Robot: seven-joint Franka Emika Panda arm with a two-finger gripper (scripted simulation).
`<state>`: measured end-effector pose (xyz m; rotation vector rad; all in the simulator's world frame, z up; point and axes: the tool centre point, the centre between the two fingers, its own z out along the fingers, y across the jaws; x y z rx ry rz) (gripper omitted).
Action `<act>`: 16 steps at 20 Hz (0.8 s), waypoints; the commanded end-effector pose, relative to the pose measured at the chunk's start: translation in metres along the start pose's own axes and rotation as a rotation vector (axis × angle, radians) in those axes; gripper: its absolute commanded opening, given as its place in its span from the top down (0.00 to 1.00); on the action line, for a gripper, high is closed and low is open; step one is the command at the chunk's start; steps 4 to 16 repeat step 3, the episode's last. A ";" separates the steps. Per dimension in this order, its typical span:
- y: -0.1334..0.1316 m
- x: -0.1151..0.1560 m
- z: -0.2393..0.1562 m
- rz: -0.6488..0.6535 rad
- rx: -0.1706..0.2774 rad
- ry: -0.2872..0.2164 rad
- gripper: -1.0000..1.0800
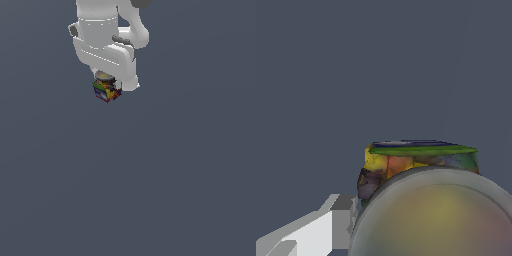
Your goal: Pick up the object and move it to a goal position.
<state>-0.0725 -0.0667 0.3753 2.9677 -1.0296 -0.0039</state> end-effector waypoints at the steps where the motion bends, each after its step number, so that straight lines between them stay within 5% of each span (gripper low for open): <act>1: 0.001 -0.001 -0.007 0.000 0.001 0.002 1.00; 16: 0.002 -0.002 -0.008 0.000 0.001 0.002 1.00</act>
